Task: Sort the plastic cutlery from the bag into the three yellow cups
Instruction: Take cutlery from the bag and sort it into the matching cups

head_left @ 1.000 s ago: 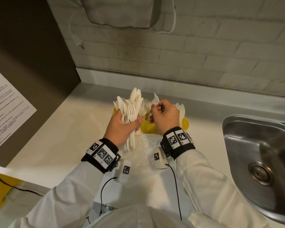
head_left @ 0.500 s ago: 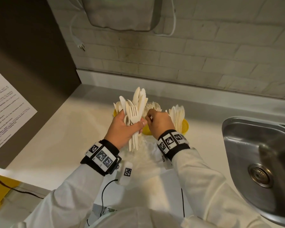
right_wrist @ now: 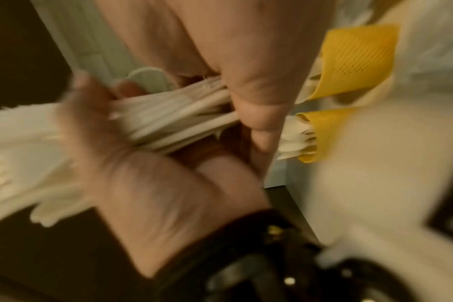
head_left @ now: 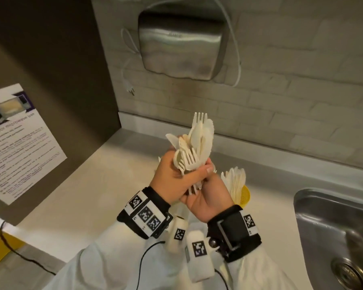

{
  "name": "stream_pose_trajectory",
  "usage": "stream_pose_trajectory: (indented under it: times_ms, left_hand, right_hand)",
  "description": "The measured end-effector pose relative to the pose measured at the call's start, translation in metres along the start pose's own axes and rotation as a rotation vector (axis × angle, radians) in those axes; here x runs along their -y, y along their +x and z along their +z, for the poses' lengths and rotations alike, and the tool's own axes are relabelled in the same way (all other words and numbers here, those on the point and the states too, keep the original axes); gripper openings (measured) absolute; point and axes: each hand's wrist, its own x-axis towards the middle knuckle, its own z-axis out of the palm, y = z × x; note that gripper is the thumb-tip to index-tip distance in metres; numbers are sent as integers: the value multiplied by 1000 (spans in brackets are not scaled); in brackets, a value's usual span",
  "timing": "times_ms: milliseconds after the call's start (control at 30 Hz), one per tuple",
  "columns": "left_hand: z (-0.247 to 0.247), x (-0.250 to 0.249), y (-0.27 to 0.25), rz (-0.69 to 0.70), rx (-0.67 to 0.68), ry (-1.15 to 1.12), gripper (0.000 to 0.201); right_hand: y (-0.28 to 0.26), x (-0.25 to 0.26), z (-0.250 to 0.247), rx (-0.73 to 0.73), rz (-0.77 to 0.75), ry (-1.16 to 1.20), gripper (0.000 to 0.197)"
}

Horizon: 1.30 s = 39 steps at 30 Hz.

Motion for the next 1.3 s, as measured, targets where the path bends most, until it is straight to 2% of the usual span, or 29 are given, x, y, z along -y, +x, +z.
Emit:
stream_pose_trajectory:
  times_ms: [133,233,367,500,567,667,733,833,900,967,1133,1233,1300]
  left_hand:
    - [7,8,-9,-65,-88,-7,53]
    - [9,16,-12,-89,-79,-19,45]
    - [11,17,-16,-111,-102,-2,45]
    - [2,14,-18,-151,-65,13,14]
    - [-6,12,-19,-166,1,-15,9]
    - [-19,5,-19,-122,49,62,18]
    - [-27,4,-15,-78,51,154,21]
    - [-33,5,-10,-26,55,234,28]
    - [-36,5,-8,-24,65,232,35]
    - [-41,5,-6,-20,68,230,36]
    - [-54,6,-4,-103,123,213,21]
    - [-58,7,-5,-159,123,127,34]
    - [-62,11,-4,-170,123,132,38]
  right_hand:
    - [0,1,-1,30,-53,35,45]
    - [-3,-5,-2,27,-50,123,43]
    - [-4,-10,-8,-2,-18,152,50]
    - [-12,-11,-10,-100,9,31,49]
    - [-18,-8,-13,-158,-75,-154,36]
    - [-24,8,-16,-313,-384,-539,21]
    - [-28,23,-17,-270,-583,-730,21]
    - [-36,43,-7,-72,-736,-850,19]
    - [-36,49,0,-23,-774,-899,15]
    - [-32,49,3,-37,-773,-928,17]
    - [-21,37,10,-144,-794,-885,13]
    - [-13,31,11,-255,-809,-831,10]
    - [-9,27,12,-277,-785,-786,11]
